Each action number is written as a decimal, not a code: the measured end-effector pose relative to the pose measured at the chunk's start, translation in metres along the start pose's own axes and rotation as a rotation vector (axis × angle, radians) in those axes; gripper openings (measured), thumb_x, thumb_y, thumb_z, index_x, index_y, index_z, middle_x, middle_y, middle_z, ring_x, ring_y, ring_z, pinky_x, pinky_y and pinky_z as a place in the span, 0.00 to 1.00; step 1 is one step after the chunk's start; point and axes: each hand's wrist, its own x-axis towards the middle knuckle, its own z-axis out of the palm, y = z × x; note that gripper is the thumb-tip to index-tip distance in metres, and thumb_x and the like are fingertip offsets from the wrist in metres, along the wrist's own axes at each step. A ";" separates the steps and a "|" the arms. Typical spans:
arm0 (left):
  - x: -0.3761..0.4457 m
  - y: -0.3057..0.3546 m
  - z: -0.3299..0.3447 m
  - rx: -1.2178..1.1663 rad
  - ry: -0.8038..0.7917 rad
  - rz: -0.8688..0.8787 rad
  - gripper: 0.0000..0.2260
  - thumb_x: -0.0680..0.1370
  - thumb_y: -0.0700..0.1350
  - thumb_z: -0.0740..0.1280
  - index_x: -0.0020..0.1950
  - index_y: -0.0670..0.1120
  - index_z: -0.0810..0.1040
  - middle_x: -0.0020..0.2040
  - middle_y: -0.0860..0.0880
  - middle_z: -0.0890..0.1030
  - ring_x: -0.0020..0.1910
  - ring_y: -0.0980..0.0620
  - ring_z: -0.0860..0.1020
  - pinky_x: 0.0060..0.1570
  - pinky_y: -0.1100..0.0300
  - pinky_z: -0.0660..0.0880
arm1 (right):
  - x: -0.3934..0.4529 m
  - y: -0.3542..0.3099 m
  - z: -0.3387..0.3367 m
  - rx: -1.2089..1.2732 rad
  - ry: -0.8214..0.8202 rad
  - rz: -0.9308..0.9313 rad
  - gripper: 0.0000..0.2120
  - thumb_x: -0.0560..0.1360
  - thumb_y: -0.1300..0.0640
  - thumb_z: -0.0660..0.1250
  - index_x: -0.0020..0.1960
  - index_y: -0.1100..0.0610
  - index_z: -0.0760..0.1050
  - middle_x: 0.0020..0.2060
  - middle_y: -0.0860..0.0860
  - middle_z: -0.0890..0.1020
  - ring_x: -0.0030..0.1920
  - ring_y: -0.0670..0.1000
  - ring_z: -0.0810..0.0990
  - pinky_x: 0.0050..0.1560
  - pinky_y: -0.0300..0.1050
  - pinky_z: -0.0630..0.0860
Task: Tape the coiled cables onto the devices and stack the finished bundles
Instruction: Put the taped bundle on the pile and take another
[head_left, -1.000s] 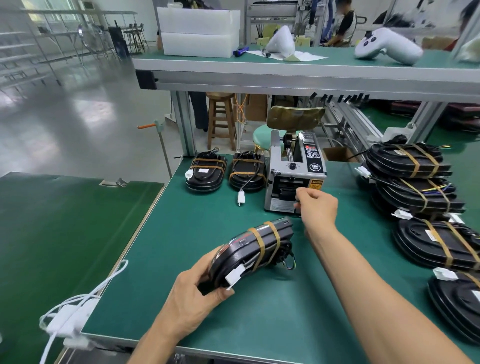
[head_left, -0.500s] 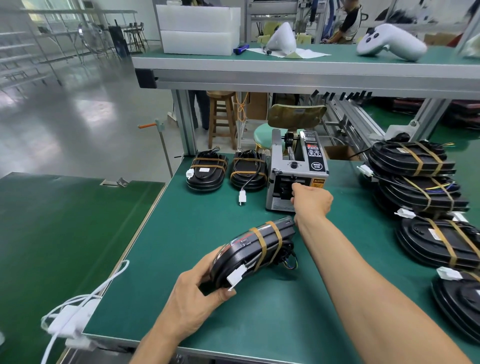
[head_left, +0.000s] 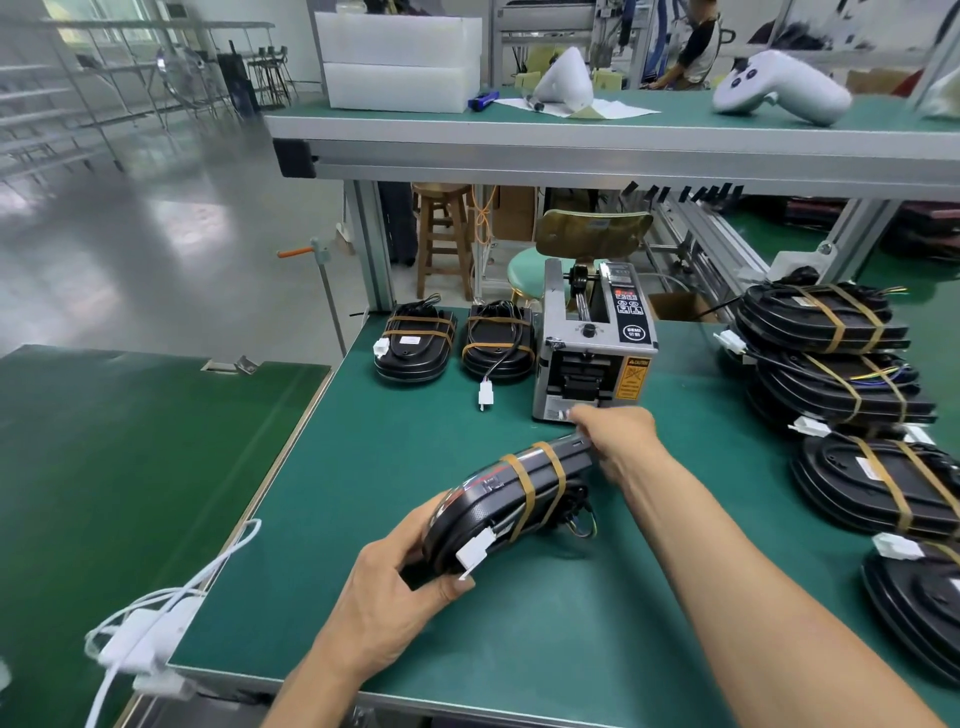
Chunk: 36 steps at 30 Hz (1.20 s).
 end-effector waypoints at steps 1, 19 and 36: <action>0.000 0.000 0.000 -0.002 0.002 -0.001 0.32 0.76 0.61 0.79 0.78 0.65 0.73 0.69 0.55 0.84 0.69 0.54 0.82 0.68 0.66 0.74 | -0.004 0.009 -0.008 -0.030 -0.064 -0.007 0.10 0.68 0.63 0.73 0.34 0.57 0.73 0.25 0.52 0.73 0.25 0.50 0.67 0.28 0.39 0.63; -0.001 0.008 0.002 -0.014 0.005 -0.018 0.32 0.75 0.63 0.79 0.77 0.66 0.74 0.70 0.56 0.83 0.71 0.54 0.81 0.68 0.67 0.74 | -0.075 0.005 -0.066 0.226 -0.493 -0.145 0.06 0.77 0.66 0.73 0.43 0.60 0.79 0.43 0.61 0.80 0.43 0.54 0.81 0.40 0.38 0.82; -0.001 0.007 0.001 -0.012 0.008 -0.042 0.32 0.74 0.63 0.80 0.77 0.67 0.74 0.69 0.56 0.84 0.68 0.53 0.82 0.67 0.67 0.74 | -0.069 0.012 -0.061 0.150 -0.384 -0.208 0.10 0.75 0.67 0.74 0.36 0.58 0.81 0.33 0.51 0.85 0.37 0.45 0.85 0.50 0.42 0.84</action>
